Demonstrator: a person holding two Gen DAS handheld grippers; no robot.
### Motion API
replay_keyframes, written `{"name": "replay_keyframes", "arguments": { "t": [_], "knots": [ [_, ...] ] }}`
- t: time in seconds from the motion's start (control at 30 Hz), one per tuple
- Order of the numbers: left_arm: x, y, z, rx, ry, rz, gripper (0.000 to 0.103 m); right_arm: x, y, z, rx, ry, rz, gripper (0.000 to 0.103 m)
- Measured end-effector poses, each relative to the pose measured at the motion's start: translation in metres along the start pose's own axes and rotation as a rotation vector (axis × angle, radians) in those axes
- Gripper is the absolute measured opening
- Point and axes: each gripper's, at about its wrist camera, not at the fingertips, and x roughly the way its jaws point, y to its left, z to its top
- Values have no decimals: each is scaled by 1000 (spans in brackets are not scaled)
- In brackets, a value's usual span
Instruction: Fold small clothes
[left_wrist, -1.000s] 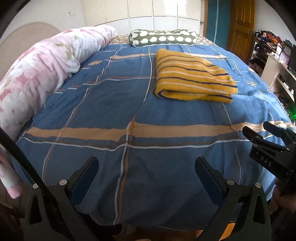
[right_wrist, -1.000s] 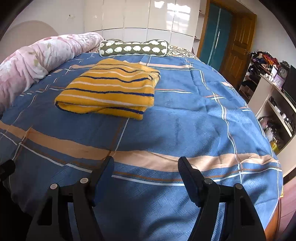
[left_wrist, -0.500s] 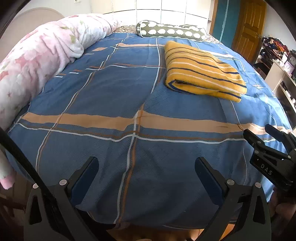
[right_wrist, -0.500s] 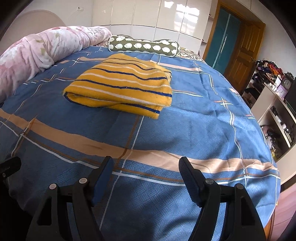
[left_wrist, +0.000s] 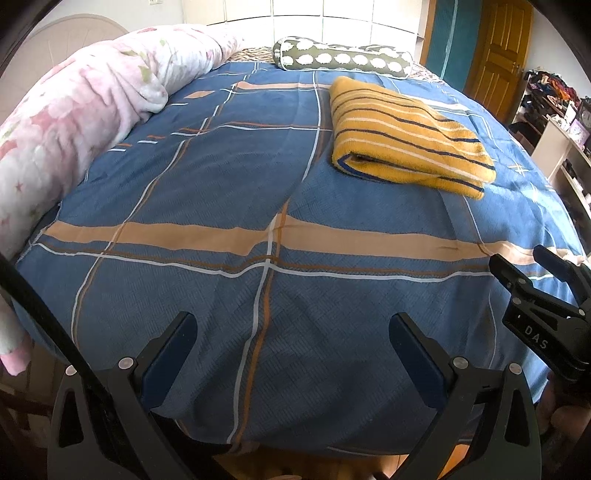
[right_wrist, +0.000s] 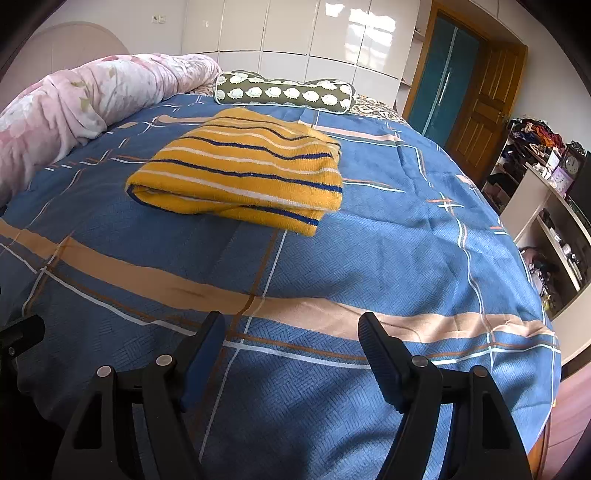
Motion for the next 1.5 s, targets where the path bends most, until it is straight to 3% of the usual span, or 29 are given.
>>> {"name": "replay_keyframes", "arguments": {
  "t": [1.5],
  "knots": [
    [12,0,-1,-2,43,-1,103,1,0,-2,22,-7,9,80]
  ]
}}
